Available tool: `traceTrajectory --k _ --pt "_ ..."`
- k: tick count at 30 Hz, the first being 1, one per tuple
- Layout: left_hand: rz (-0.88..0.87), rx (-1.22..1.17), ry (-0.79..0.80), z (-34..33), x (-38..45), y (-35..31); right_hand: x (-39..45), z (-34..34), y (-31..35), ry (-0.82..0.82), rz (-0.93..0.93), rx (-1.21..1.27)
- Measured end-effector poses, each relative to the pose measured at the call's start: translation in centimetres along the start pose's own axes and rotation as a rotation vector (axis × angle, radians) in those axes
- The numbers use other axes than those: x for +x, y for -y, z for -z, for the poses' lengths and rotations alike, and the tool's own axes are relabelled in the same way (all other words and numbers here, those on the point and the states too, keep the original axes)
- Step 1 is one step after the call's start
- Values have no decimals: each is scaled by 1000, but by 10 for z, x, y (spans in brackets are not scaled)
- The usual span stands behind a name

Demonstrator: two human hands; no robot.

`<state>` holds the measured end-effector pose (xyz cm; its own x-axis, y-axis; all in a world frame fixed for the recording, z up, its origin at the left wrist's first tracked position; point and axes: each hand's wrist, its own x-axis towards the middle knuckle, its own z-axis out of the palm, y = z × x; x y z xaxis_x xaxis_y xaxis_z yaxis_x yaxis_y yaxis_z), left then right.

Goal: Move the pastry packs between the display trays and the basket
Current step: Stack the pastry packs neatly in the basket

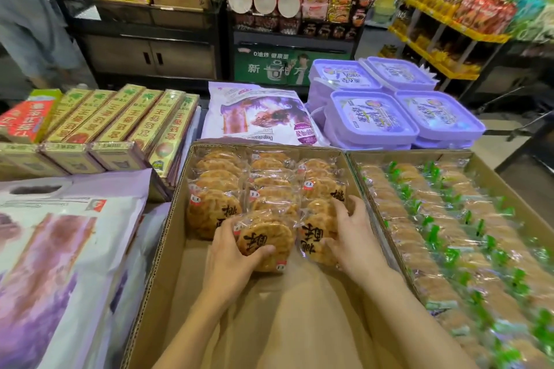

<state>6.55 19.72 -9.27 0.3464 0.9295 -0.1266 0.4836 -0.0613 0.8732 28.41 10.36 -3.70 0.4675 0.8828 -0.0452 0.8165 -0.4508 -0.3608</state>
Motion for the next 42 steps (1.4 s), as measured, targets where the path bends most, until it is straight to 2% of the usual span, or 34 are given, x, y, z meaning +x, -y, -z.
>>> traceTrajectory --k 4,6,10,18,23,26,31,42 --pt "10 90 -2 -1 -1 -2 8 9 2 22 134 -519" --pt "17 102 14 -1 1 -1 13 13 2 28 222 -669" --pt "-21 70 -41 -7 -3 -5 25 21 -3 51 292 -678" --pt "-49 -67 -108 -35 -19 -15 49 20 -9 -31 415 -701" --pt "-28 -43 -103 -38 -23 -12 40 14 -12 -59 408 -716" --pt "-9 -30 -79 -42 -28 -12 33 13 -9 -20 413 -760" --pt "-3 -46 -135 -50 -25 -14 30 16 -3 63 413 -784" --pt "-45 -30 -173 -57 -14 -11 33 19 -2 31 377 -721"
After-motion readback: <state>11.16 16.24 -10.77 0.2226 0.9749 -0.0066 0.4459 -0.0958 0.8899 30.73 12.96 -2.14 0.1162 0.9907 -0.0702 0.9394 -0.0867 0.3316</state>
